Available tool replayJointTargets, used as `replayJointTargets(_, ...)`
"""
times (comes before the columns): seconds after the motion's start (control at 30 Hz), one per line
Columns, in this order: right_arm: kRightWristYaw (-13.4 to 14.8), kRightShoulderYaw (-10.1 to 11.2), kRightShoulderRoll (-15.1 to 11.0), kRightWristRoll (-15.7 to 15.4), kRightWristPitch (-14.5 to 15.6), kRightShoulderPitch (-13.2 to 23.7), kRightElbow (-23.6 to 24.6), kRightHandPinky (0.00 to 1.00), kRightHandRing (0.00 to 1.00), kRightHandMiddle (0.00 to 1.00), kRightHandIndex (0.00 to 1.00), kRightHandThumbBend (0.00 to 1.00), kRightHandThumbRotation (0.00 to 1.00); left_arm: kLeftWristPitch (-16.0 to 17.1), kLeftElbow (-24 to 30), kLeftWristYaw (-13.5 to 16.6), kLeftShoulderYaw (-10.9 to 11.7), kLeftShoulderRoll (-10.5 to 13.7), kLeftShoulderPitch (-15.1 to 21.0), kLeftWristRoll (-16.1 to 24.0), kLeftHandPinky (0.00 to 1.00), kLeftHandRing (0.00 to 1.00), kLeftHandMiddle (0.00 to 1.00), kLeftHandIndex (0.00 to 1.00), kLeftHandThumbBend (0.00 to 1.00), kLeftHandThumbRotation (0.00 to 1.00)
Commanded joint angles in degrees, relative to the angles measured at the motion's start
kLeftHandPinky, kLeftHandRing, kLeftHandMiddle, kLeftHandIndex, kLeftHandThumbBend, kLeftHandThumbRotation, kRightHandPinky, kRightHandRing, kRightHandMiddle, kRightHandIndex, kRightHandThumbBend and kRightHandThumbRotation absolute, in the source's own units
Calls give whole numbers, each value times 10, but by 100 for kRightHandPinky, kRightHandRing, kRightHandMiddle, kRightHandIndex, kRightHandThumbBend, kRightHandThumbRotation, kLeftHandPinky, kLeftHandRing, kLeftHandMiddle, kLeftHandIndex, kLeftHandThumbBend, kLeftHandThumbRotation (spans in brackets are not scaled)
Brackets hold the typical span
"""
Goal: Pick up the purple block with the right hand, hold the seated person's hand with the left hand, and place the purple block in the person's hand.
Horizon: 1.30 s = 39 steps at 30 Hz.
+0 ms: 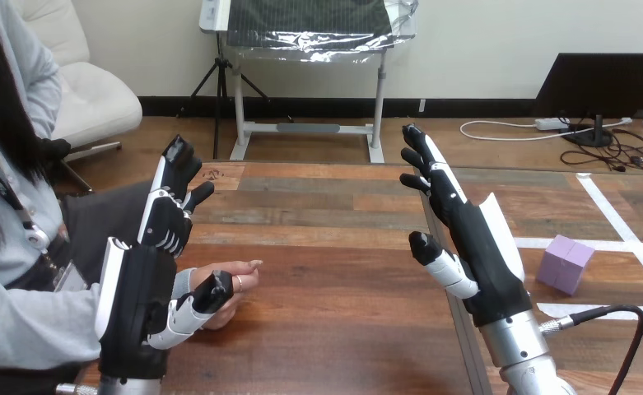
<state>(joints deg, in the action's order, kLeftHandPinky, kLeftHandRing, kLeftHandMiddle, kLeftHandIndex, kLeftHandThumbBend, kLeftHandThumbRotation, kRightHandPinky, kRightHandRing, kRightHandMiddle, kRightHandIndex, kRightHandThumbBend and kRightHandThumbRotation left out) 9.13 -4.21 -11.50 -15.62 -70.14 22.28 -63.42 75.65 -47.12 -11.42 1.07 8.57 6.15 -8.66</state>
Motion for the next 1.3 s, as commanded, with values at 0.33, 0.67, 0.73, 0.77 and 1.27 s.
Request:
replayJointTargets(0.33,16,14,-8,-1,-1,38,17,86,95,98,98,100,99,2,27,-5,4,-3,20,-3,88,96,99,98,100,77)
replayJointTargets(0.67,34,18,-21,-13,13,48,32,84,93,97,97,100,100,3,26,-10,5,-3,19,-7,89,96,99,98,100,76)
replayJointTargets(0.73,40,20,-24,-17,17,51,37,83,93,97,97,100,100,2,26,-11,5,-3,19,-7,89,96,100,98,100,76)
replayJointTargets(0.77,42,21,-26,-19,18,53,39,83,93,97,97,100,100,2,26,-11,5,-3,19,-8,89,97,100,98,100,76)
replayJointTargets(1.27,97,34,-53,-63,62,69,100,80,91,94,95,100,100,0,29,-13,6,-6,17,-10,90,97,100,98,100,76)
